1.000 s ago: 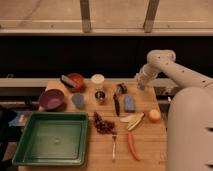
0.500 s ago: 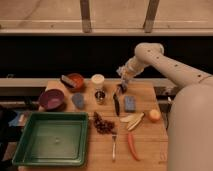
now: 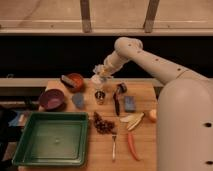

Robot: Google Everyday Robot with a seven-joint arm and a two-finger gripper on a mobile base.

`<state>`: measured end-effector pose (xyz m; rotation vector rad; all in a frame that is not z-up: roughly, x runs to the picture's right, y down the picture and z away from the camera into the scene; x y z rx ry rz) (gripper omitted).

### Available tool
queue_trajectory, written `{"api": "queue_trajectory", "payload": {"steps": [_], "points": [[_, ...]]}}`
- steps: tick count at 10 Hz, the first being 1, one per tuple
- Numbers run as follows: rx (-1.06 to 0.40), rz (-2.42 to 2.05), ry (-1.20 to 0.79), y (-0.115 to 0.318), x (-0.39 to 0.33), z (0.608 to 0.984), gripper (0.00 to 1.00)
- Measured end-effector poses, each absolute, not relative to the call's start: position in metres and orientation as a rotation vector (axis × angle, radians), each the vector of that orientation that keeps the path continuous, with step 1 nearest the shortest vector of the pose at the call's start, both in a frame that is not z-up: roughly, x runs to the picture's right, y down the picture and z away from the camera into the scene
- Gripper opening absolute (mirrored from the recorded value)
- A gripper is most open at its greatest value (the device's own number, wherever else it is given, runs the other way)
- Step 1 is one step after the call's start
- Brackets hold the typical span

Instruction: Place towel in purple bowl

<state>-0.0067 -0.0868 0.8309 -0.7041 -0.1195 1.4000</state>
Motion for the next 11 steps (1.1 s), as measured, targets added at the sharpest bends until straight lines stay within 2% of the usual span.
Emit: {"api": "queue_trajectory", "payload": {"steps": [8, 11], "points": [[-0.709, 1.387, -0.110, -0.085, -0.002, 0.833, 0.00], [-0.754, 1.255, -0.152, -0.075, -0.047, 0.821, 0.00]]}}
